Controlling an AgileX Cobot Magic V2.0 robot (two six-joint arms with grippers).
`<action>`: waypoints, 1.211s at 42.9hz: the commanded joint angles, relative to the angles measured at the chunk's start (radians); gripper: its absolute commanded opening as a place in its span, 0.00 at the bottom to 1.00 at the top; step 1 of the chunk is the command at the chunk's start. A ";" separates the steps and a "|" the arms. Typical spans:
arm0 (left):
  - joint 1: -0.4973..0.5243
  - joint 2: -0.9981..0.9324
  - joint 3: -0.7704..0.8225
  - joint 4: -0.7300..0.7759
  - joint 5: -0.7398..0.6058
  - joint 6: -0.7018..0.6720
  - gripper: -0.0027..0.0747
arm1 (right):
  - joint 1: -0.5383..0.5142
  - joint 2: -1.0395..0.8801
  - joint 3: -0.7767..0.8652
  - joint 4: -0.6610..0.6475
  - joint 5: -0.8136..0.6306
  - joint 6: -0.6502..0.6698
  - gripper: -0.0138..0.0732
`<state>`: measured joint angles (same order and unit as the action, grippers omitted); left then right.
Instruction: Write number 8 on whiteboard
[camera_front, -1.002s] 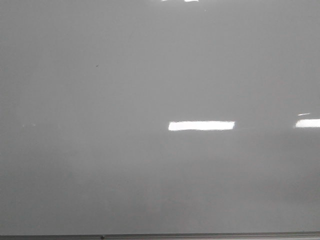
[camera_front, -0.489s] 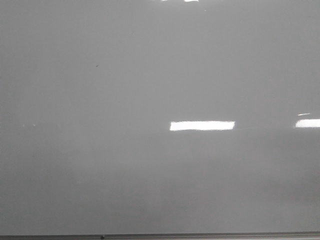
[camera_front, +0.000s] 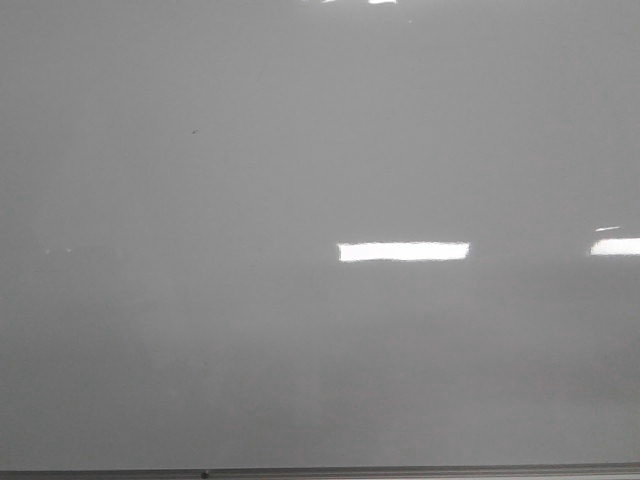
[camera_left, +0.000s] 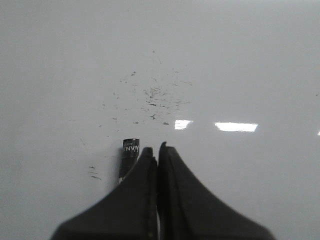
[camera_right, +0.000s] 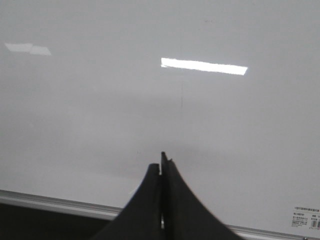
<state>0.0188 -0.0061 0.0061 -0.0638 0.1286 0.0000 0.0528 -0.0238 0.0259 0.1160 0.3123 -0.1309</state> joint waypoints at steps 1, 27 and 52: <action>-0.007 -0.012 0.016 0.001 -0.079 -0.007 0.01 | 0.002 0.004 -0.001 -0.007 -0.124 -0.003 0.08; -0.007 -0.012 0.016 0.001 -0.111 -0.007 0.01 | 0.002 0.004 -0.001 0.008 -0.158 -0.003 0.08; -0.007 0.229 -0.329 0.009 0.030 0.056 0.01 | 0.002 0.158 -0.381 0.124 0.029 -0.003 0.08</action>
<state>0.0188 0.1207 -0.2384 -0.0556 0.1207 0.0246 0.0528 0.0443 -0.2723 0.2291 0.3680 -0.1309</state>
